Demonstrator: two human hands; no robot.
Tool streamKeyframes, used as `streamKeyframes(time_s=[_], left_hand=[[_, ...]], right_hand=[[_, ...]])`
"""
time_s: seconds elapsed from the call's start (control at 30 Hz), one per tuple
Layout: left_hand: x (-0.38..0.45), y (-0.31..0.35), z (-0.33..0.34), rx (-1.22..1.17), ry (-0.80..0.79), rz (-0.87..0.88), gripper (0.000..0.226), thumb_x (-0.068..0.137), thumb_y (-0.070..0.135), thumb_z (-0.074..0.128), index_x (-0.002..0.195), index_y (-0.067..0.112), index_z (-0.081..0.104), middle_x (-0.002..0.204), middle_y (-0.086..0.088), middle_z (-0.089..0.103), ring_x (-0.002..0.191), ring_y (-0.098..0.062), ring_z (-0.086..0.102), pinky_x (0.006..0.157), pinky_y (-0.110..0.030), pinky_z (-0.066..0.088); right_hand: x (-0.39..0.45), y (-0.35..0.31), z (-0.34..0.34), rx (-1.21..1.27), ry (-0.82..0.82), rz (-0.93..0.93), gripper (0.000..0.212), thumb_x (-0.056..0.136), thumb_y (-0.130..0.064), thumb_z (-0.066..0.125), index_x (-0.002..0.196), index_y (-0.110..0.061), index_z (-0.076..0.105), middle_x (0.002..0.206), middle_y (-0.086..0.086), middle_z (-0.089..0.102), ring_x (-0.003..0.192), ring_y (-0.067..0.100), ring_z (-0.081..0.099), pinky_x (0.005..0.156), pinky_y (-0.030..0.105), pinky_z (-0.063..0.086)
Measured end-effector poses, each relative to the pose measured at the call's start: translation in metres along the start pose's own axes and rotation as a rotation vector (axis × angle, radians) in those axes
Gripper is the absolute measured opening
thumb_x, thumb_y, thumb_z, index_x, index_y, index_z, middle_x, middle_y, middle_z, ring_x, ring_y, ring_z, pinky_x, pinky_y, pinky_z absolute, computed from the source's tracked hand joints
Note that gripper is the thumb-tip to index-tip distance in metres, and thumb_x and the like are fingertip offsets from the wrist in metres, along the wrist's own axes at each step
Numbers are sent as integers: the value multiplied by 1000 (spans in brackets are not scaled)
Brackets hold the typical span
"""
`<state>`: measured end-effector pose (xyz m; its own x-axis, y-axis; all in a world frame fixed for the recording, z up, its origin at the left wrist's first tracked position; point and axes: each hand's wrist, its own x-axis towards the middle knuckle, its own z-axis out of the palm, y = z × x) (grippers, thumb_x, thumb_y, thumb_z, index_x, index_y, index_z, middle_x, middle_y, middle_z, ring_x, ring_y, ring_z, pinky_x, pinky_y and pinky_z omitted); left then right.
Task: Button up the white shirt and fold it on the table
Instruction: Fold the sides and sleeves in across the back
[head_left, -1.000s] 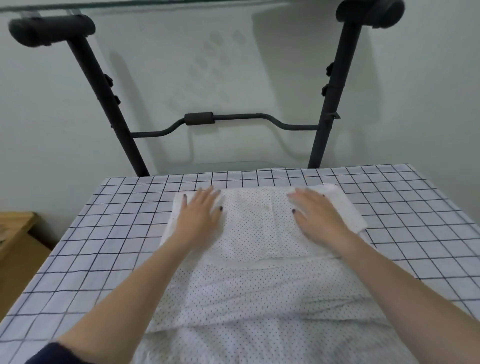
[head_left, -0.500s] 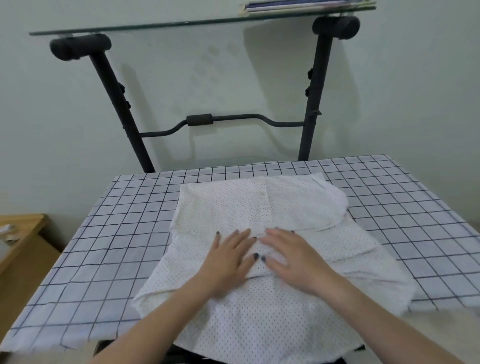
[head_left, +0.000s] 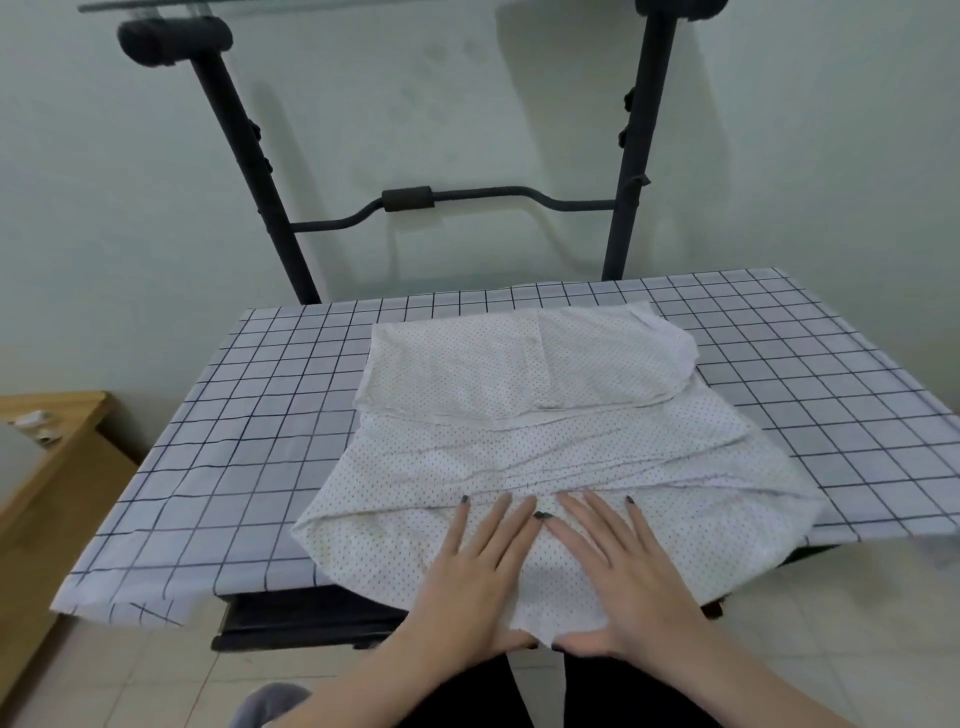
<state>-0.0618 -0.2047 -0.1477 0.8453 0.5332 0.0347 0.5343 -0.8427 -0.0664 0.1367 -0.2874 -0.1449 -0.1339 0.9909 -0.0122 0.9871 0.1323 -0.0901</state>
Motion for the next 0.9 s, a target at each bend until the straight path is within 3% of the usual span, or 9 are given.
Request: streamKeyframes(time_s=[0.17,0.47,0.6,0.9], left_hand=[[0,2,2,22,21,-37,116,60,75,64,150,11,30,160,-4,22,147,-25,17,110,-57,19],[0,7,6,99,9,-70,130,50,74,73,151,8,24,161,-7,19,148,-30,16,110,-63,18],[1,8,9,135,57,-74,121,54,65,77,150,8,29,160,-7,23,147,-31,21,109,-62,21],[6,8,16,158,217,-94,89,68,43,78,143,10,41,154,-5,37,141,-27,37,107,-55,40]], right_hand=[[-1,-1,6,-40,14,20,118,52,-70,72,152,-26,28,160,3,27,145,25,23,111,54,20],[0,0,14,-49,32,42,130,43,-68,80,153,-26,26,161,4,23,146,29,25,112,56,20],[2,-1,18,-33,96,57,129,48,-60,84,153,-28,17,161,3,23,146,28,23,113,55,18],[6,0,29,-12,288,45,98,70,-38,81,151,-28,26,156,2,32,144,28,30,113,53,25]])
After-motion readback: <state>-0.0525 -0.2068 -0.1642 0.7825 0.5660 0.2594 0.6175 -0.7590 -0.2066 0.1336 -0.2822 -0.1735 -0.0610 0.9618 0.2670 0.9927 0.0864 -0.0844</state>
